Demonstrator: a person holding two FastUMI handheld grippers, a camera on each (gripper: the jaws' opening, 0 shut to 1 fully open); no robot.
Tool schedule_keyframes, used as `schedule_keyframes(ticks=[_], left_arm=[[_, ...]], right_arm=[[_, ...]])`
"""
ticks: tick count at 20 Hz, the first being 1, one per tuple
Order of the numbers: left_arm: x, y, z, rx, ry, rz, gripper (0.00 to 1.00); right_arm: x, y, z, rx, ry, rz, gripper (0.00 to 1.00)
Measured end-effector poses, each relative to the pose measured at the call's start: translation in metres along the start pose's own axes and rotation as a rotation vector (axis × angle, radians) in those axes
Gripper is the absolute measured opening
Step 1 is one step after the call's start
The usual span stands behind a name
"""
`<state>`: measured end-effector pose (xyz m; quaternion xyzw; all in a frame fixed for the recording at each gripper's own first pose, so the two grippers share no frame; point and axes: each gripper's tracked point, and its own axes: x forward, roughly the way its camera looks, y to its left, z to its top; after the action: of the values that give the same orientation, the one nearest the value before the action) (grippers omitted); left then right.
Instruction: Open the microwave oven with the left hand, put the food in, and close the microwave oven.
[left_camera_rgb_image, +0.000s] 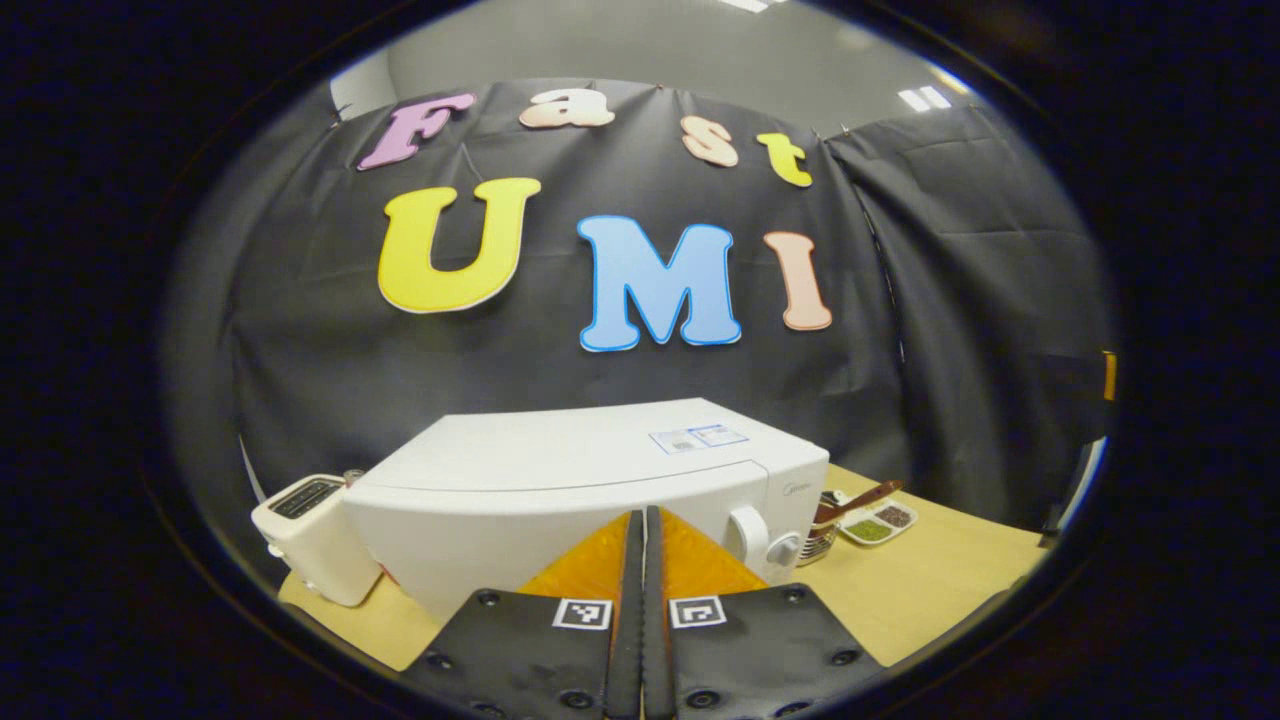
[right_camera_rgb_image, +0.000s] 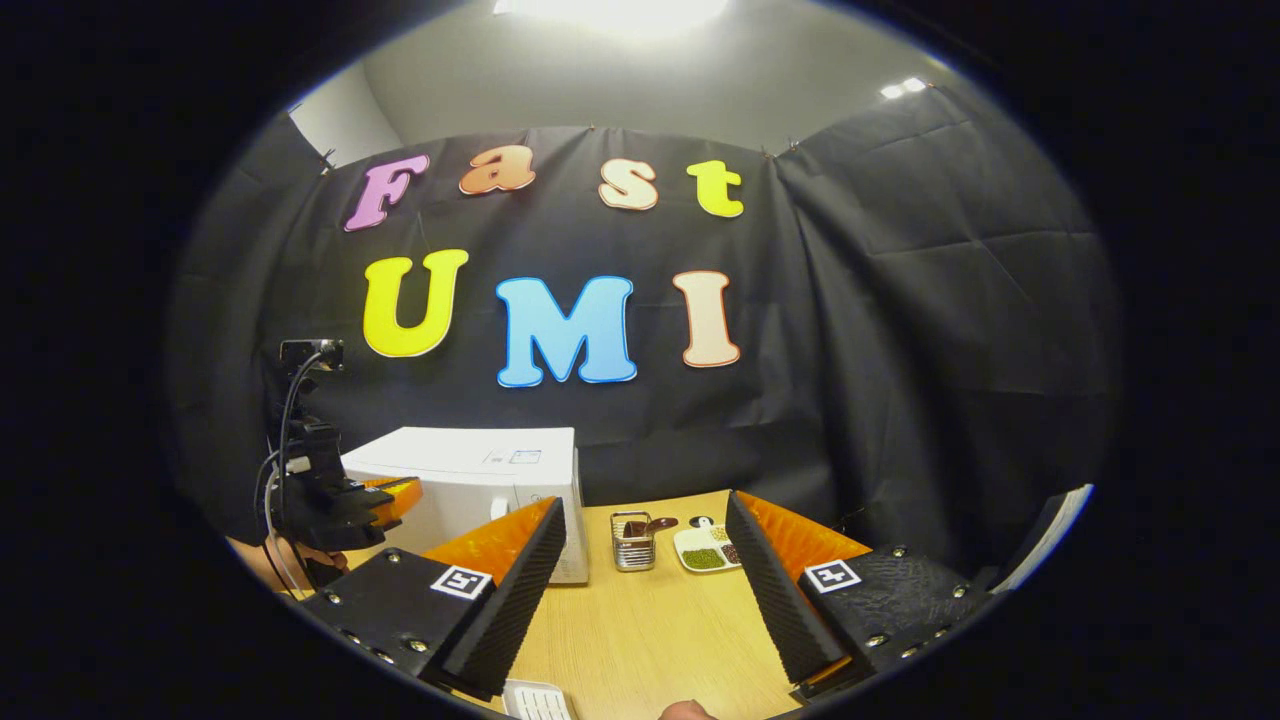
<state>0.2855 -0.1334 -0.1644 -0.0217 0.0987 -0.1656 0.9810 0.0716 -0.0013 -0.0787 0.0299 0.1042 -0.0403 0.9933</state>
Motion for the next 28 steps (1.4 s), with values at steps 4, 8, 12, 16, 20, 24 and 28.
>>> schedule_keyframes(ticks=[4, 8, 12, 16, 20, 24, 28], left_arm=[[-0.041, -0.008, 0.026, -0.002, -0.031, 0.028, 0.07], [-0.082, -0.013, 0.046, -0.006, -0.059, 0.067, 0.07], [-0.118, -0.021, 0.056, -0.002, -0.07, 0.112, 0.07], [-0.157, -0.029, 0.06, -0.004, -0.073, 0.154, 0.07], [-0.197, -0.026, 0.071, -0.002, -0.084, 0.217, 0.07], [-0.228, -0.024, 0.078, 0.005, -0.089, 0.242, 0.07], [-0.254, -0.019, 0.082, 0.003, -0.098, 0.242, 0.07]], right_arm=[[-0.01, -0.008, 0.009, 0.014, -0.027, 0.049, 0.98], [-0.021, -0.019, 0.012, 0.027, -0.033, 0.093, 0.98], [-0.033, -0.028, 0.015, 0.024, -0.044, 0.138, 0.98], [-0.045, -0.033, 0.015, 0.03, -0.051, 0.191, 0.98], [-0.058, -0.034, 0.015, 0.031, -0.056, 0.26, 0.98], [-0.066, -0.034, 0.023, 0.04, -0.077, 0.275, 0.98], [-0.068, -0.029, 0.024, 0.039, -0.088, 0.269, 0.98]])
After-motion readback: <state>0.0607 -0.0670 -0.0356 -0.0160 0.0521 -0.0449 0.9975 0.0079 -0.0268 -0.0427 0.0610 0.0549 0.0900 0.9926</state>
